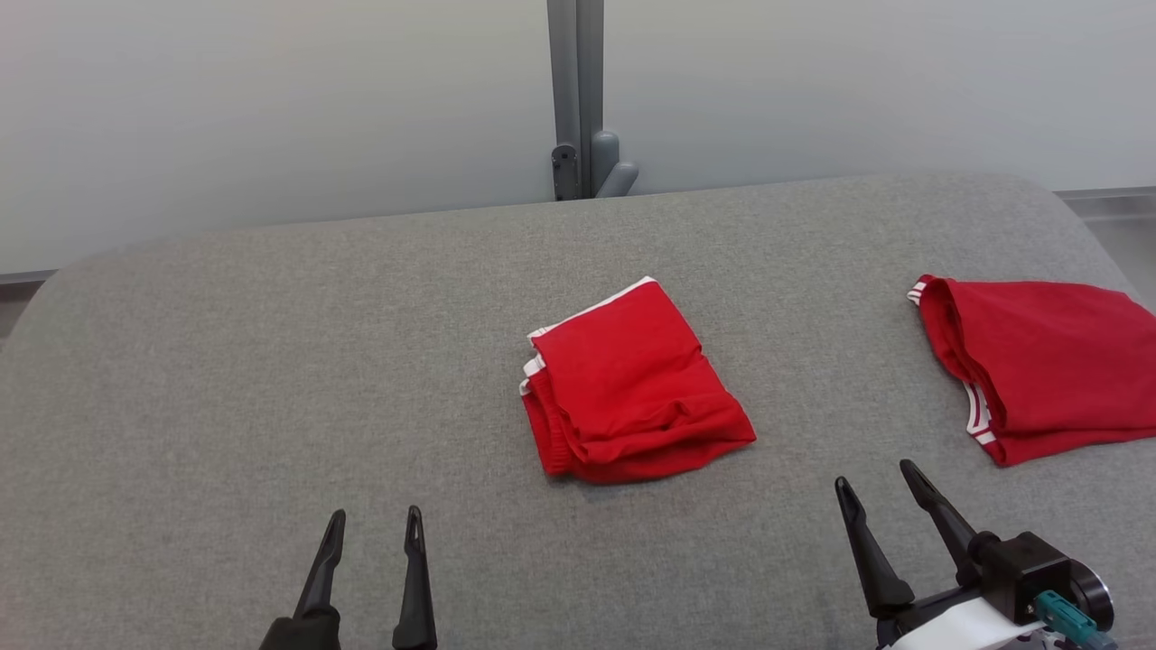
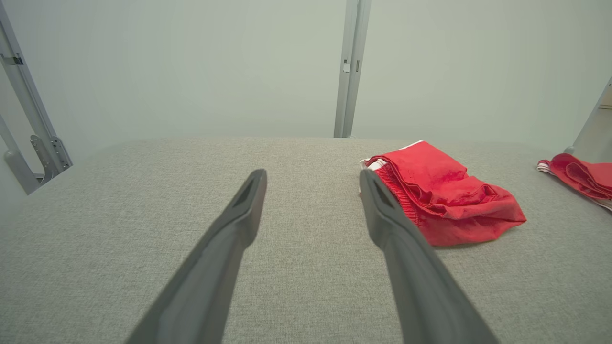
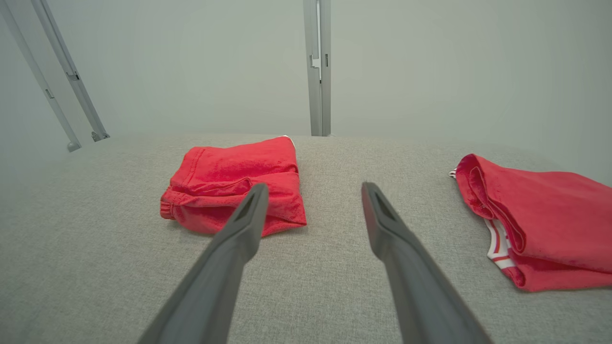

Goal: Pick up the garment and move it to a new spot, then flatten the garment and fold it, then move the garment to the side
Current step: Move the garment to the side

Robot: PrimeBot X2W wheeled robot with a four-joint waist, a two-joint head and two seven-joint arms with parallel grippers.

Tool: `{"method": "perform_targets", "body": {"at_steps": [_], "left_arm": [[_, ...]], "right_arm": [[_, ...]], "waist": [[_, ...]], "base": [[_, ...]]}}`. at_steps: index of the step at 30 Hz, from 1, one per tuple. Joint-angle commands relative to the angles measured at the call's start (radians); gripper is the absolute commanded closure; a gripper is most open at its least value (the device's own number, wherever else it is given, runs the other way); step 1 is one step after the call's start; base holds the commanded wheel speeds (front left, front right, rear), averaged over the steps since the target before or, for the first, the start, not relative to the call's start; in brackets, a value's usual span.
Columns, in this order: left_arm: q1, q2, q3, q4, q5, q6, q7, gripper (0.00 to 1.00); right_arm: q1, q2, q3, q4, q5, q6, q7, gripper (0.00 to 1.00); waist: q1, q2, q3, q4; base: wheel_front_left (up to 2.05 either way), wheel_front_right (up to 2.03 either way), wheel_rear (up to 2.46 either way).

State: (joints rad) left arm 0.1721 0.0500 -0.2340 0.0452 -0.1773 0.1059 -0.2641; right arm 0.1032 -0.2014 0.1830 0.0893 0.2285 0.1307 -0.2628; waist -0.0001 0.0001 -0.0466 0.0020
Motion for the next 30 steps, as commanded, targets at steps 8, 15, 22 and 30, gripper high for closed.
{"method": "perform_targets", "body": {"at_steps": [8, 15, 22, 30], "left_arm": [[-0.007, 0.001, -0.012, 0.006, 0.005, 0.004, 0.002, 0.0], [-0.026, 0.001, -0.032, 0.007, -0.002, 0.009, 0.002, 0.0], [-0.063, 0.001, -0.061, -0.002, -0.013, 0.018, 0.002, 0.0], [-0.142, 0.001, -0.103, -0.005, -0.036, 0.026, 0.002, 0.0]], "right_arm": [[-0.021, -0.006, 0.01, 0.028, 0.022, 0.0, -0.003, 0.0], [-0.103, -0.029, 0.054, 0.112, 0.119, 0.0, -0.003, 0.0], [-0.275, -0.073, 0.126, 0.238, 0.408, 0.0, -0.003, 0.0], [-0.514, -0.178, 0.264, 0.346, 0.76, 0.0, 0.086, 0.0]], "waist": [[0.0001, -0.0001, 0.013, 0.016], [0.0001, -0.0001, 0.043, 0.045], [0.0001, -0.0001, 0.127, 0.09], [0.0001, -0.0001, 0.244, 0.152]], "base": [[0.0, 0.0, 0.0], [0.0, 0.0, 0.0], [0.0, 0.0, 0.0], [0.0, 0.0, 0.0]]}}
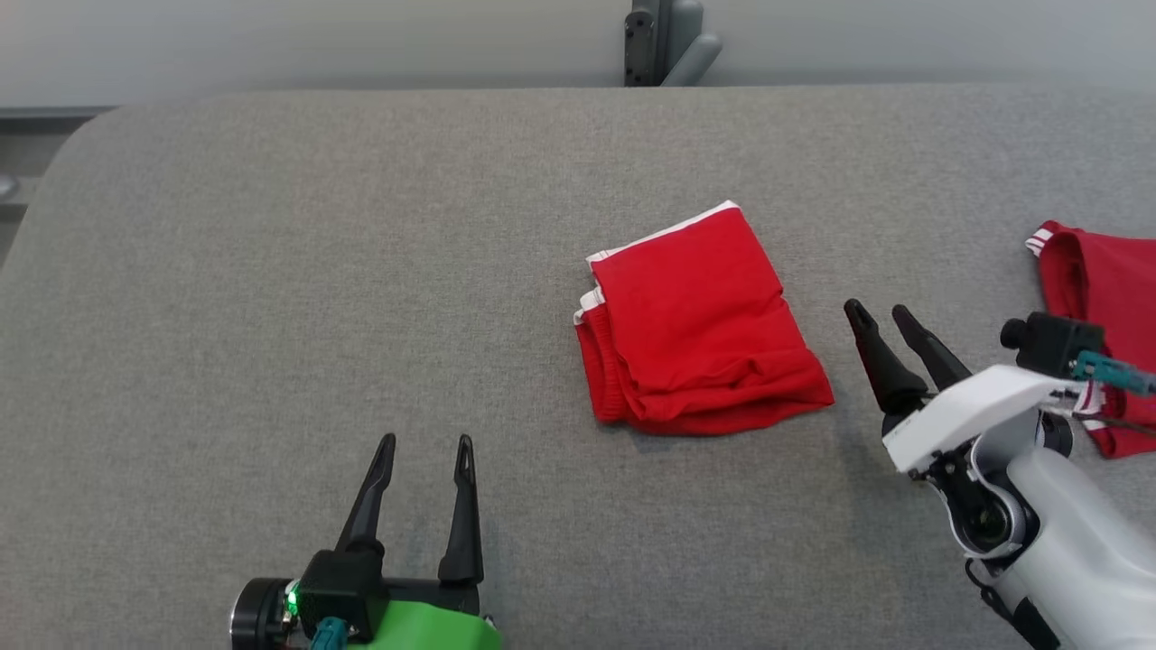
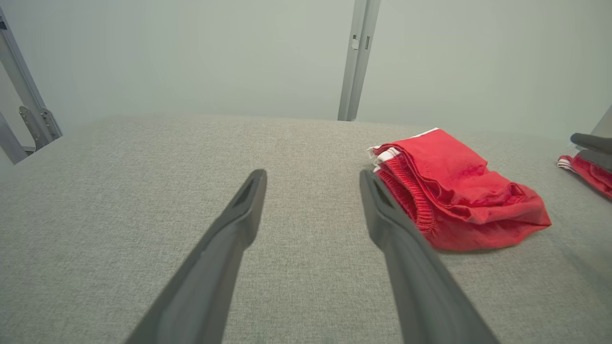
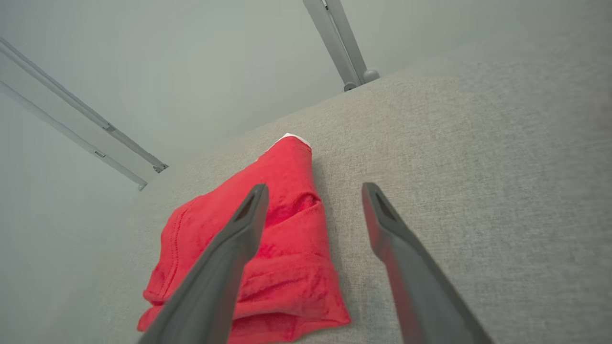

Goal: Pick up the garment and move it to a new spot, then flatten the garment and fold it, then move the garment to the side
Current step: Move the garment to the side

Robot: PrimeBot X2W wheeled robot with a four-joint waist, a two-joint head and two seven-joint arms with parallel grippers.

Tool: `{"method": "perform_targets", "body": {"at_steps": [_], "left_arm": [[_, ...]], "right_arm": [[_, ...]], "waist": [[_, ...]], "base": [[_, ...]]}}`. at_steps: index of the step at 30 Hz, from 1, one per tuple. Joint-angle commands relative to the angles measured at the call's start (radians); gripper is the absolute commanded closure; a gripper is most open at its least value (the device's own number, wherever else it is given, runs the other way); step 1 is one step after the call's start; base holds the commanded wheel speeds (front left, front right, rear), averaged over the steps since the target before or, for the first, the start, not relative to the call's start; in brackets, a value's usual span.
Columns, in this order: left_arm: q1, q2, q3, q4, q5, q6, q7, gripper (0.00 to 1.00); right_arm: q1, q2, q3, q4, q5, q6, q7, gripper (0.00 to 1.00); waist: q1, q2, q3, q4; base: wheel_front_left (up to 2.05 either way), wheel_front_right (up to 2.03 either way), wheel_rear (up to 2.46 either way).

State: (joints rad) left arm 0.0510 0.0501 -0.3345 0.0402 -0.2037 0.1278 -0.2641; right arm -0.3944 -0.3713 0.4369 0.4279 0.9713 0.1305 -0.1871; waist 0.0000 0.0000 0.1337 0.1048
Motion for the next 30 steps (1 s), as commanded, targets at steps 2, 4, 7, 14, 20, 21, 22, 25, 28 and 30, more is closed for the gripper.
{"method": "perform_targets", "body": {"at_steps": [2, 4, 7, 14, 20, 21, 22, 25, 28, 30], "left_arm": [[-0.04, 0.001, -0.013, 0.001, -0.015, 0.004, 0.002, 0.0], [-0.056, 0.001, -0.023, 0.003, -0.018, 0.006, 0.002, 0.0], [-0.078, 0.001, -0.033, 0.004, -0.023, 0.01, 0.002, 0.0], [-0.113, 0.001, -0.046, 0.007, -0.026, 0.015, 0.002, 0.0], [-0.132, 0.001, -0.048, 0.016, -0.022, 0.019, 0.002, 0.0], [-0.131, 0.001, -0.047, 0.018, -0.019, 0.018, 0.002, 0.0], [-0.13, 0.001, -0.046, 0.02, -0.016, 0.015, 0.002, 0.0], [-0.125, 0.001, -0.038, 0.022, -0.005, 0.009, 0.002, 0.0], [-0.117, 0.001, -0.031, 0.021, 0.001, 0.005, 0.002, 0.0], [-0.111, 0.001, -0.026, 0.021, 0.011, -0.002, 0.002, 0.0]], "right_arm": [[-0.057, -0.026, 0.035, 0.03, 0.098, 0.0, 0.048, 0.0], [-0.09, -0.043, 0.062, 0.053, 0.158, 0.0, 0.086, 0.0], [-0.13, -0.06, 0.099, 0.078, 0.236, 0.0, 0.132, 0.0], [-0.184, -0.08, 0.156, 0.107, 0.372, 0.0, 0.207, 0.0], [-0.191, -0.095, 0.203, 0.093, 0.418, 0.0, 0.205, 1.0], [-0.19, -0.099, 0.213, 0.087, 0.421, 0.0, 0.2, 1.0], [-0.188, -0.104, 0.221, 0.079, 0.424, 0.0, 0.195, 1.0], [-0.183, -0.128, 0.243, 0.056, 0.421, 0.0, 0.163, 1.0], [-0.184, -0.143, 0.255, 0.041, 0.424, 0.0, 0.141, 1.0], [-0.188, -0.162, 0.274, 0.025, 0.414, 0.0, 0.121, 1.0]], "waist": [[0.0, 0.0, 0.086, 0.065], [0.0, 0.0, 0.105, 0.08], [0.0, 0.0, 0.128, 0.096], [0.0, 0.0, 0.168, 0.115], [0.0, 0.0, 0.171, 0.11], [0.0, 0.0, 0.168, 0.105], [0.0, 0.0, 0.165, 0.1], [0.0, 0.0, 0.153, 0.08], [0.0, 0.0, 0.146, 0.06], [0.0, 0.0, 0.142, 0.035]], "base": [[0.0, 0.0, 0.0], [0.0, 0.0, 0.0], [0.0, 0.0, 0.0], [0.0, 0.0, 0.0], [0.0, 0.0, 0.0], [0.0, 0.0, 0.0], [0.0, 0.0, 0.0], [0.0, 0.0, 0.0], [0.0, 0.0, 0.0], [0.0, 0.0, 0.0]]}}
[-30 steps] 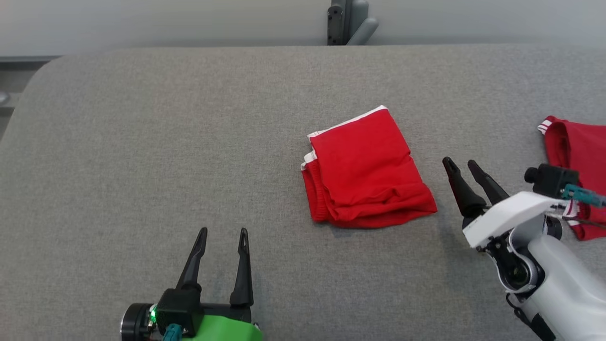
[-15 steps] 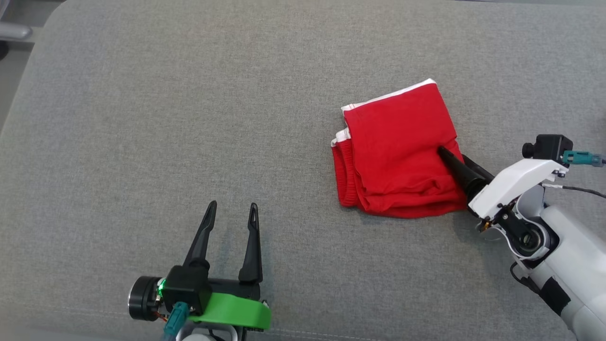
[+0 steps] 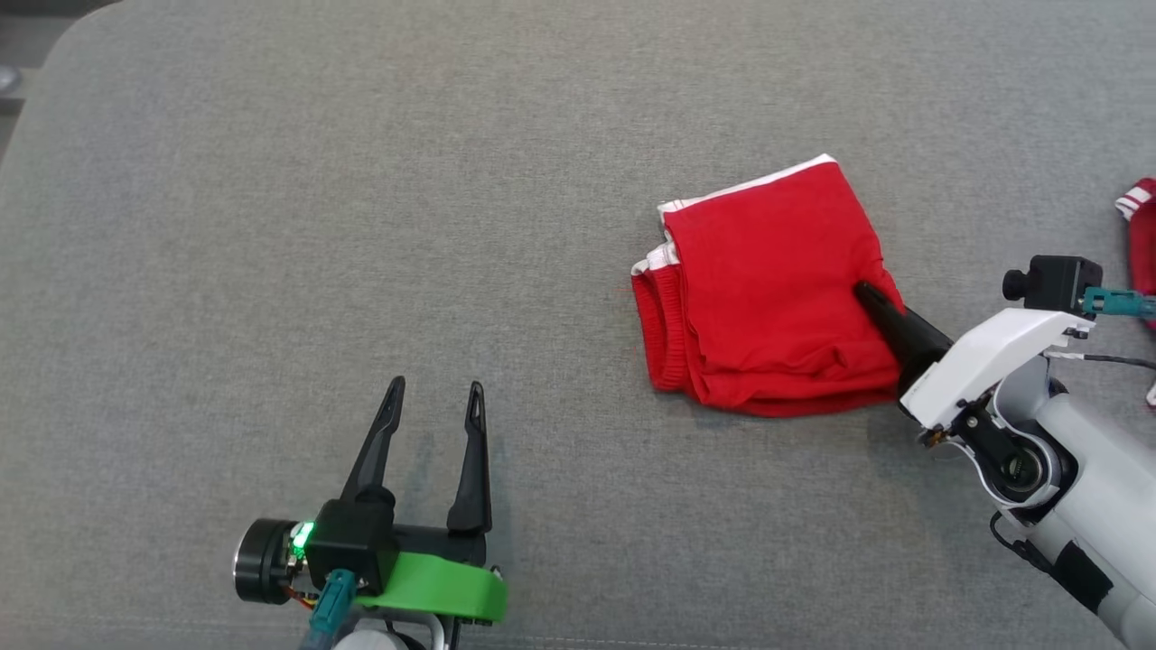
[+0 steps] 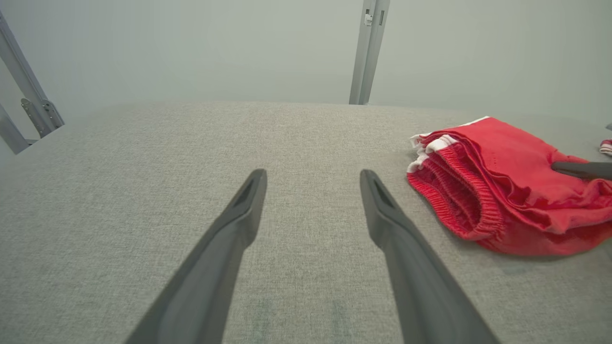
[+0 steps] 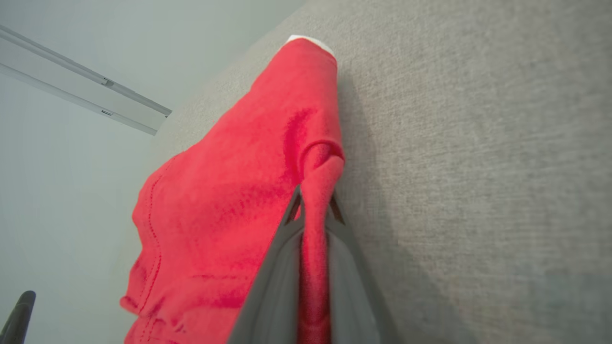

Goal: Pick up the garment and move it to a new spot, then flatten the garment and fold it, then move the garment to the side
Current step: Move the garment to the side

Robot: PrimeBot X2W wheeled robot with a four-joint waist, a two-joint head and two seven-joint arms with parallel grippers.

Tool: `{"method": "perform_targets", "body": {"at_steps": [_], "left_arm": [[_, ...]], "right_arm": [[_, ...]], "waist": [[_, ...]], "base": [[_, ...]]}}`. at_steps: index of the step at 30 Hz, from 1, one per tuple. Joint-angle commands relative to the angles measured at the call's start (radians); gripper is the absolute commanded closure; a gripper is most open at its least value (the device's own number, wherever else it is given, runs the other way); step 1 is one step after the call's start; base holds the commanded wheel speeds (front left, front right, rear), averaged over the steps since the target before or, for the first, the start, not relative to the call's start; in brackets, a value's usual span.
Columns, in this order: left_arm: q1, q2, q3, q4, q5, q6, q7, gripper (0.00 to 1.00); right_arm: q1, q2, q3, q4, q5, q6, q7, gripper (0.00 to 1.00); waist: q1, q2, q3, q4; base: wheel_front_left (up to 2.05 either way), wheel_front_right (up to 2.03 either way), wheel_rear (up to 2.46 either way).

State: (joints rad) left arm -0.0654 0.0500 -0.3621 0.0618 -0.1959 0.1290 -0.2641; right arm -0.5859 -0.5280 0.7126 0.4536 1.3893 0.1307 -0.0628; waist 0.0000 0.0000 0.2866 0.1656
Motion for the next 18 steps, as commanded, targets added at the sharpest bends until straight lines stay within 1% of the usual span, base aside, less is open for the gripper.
{"method": "perform_targets", "body": {"at_steps": [1, 9, 18], "left_arm": [[0.006, 0.001, 0.005, 0.0, 0.009, -0.005, 0.002, 0.0], [-0.001, 0.001, 0.039, -0.002, 0.058, -0.033, 0.001, 0.0], [-0.042, 0.019, 0.077, 0.001, 0.113, -0.072, 0.002, 0.0]], "right_arm": [[0.001, -0.015, 0.007, -0.006, -0.008, 0.0, -0.015, 1.0], [-0.041, -0.106, 0.101, -0.025, -0.072, 0.0, -0.098, 1.0], [-0.165, -0.195, 0.193, 0.001, -0.13, 0.0, -0.149, 1.0]], "waist": [[0.0, 0.0, -0.012, -0.041], [0.0, 0.0, -0.001, -0.186], [0.0, 0.0, 0.078, -0.344]], "base": [[0.0, 0.0, 0.0], [0.0, 0.0, 0.0], [0.0, 0.0, 0.0]]}}
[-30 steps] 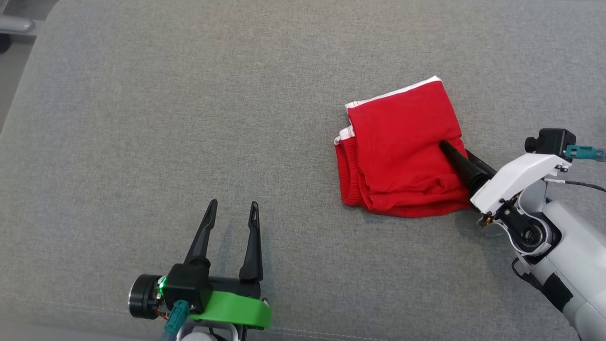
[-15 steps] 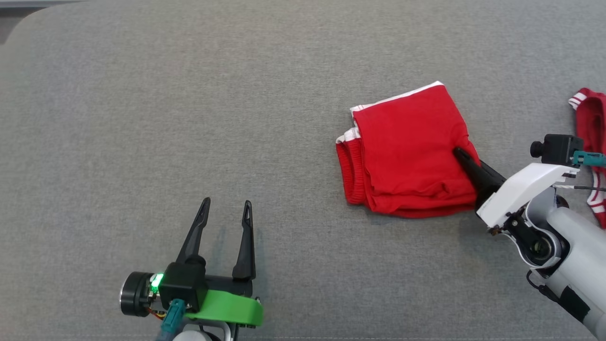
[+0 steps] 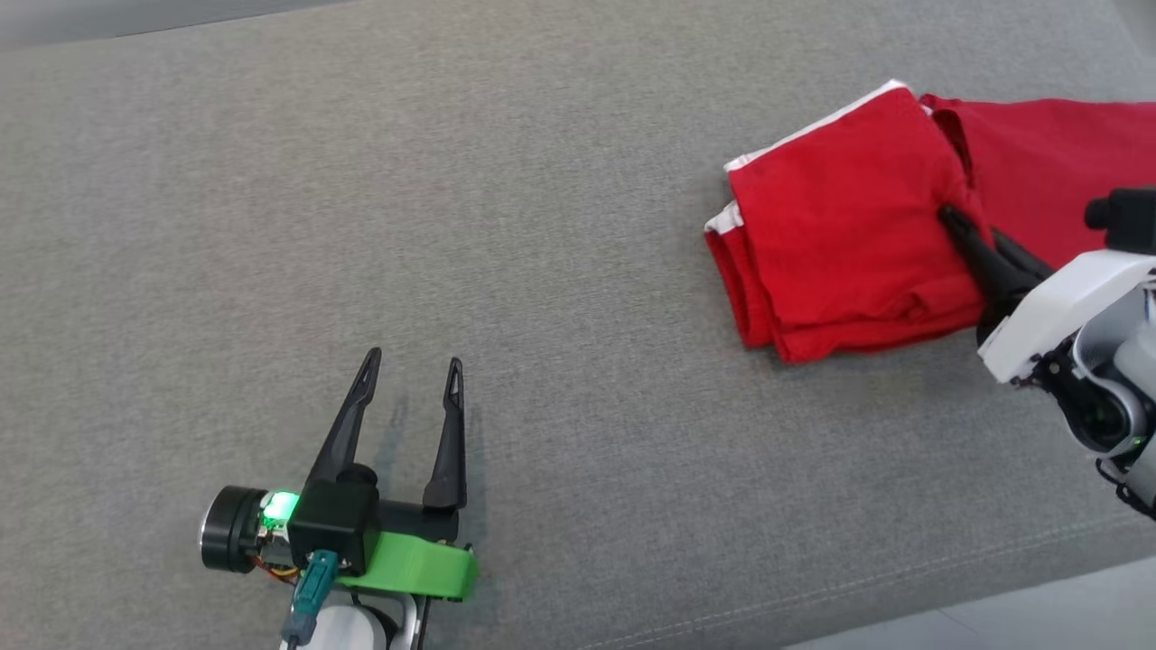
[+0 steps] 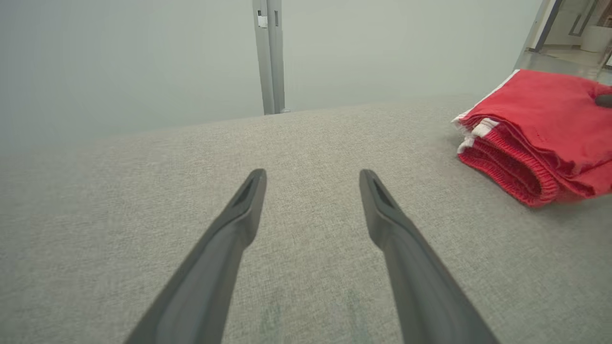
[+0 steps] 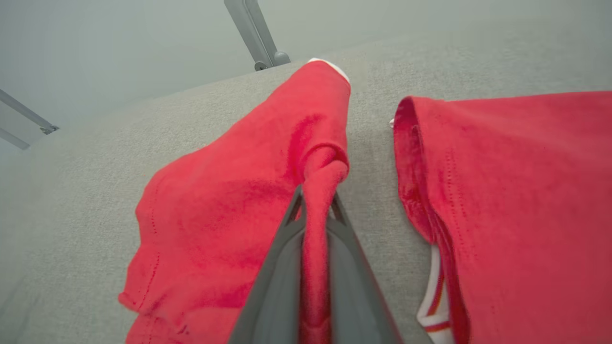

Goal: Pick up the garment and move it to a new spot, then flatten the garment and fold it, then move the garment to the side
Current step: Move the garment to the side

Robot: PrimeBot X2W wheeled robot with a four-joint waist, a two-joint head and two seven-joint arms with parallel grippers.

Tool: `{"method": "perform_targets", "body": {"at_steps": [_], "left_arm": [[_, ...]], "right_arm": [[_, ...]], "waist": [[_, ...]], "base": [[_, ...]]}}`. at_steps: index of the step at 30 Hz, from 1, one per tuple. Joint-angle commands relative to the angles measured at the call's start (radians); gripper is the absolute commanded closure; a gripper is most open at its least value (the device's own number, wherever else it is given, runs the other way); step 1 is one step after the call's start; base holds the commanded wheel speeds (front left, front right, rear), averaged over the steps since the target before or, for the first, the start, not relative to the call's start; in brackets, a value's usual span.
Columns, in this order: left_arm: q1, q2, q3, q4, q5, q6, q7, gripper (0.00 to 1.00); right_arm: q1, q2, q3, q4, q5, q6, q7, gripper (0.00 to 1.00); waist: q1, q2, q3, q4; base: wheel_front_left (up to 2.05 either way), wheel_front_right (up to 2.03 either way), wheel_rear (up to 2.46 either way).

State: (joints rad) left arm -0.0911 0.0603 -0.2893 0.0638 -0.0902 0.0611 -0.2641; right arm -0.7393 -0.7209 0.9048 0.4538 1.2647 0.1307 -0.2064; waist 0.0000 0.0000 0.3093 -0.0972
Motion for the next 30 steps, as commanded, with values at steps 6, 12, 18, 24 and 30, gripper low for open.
{"method": "perform_targets", "body": {"at_steps": [6, 12, 18, 24, 30], "left_arm": [[-0.051, 0.023, 0.011, 0.0, 0.031, -0.024, 0.002, 0.0], [-0.078, 0.037, 0.018, -0.012, 0.048, -0.032, 0.002, 0.0], [-0.091, 0.049, 0.026, -0.018, 0.054, -0.035, 0.002, 0.0], [-0.104, 0.055, 0.027, -0.025, 0.059, -0.041, 0.002, 0.0], [-0.131, 0.059, 0.021, -0.026, 0.061, -0.049, 0.002, 0.0]], "right_arm": [[-0.095, -0.039, 0.031, 0.042, -0.017, 0.0, -0.033, 1.0], [-0.149, -0.097, 0.04, 0.074, -0.022, 0.0, -0.051, 1.0], [-0.177, -0.164, 0.024, 0.107, -0.016, 0.0, -0.059, 1.0], [-0.205, -0.197, 0.014, 0.164, -0.057, -0.001, -0.06, 1.0], [-0.257, -0.162, -0.017, 0.284, -0.199, -0.001, -0.06, 0.73]], "waist": [[0.0, 0.0, 0.112, -0.131], [0.0, 0.0, 0.161, -0.143], [0.0, 0.0, 0.195, -0.137], [0.0, 0.0, 0.225, -0.126], [0.0, 0.0, 0.253, -0.104]], "base": [[0.0, 0.0, 0.0], [0.0, 0.0, 0.0], [0.0, 0.0, 0.0], [0.0, 0.0, 0.0], [0.0, 0.0, 0.0]]}}
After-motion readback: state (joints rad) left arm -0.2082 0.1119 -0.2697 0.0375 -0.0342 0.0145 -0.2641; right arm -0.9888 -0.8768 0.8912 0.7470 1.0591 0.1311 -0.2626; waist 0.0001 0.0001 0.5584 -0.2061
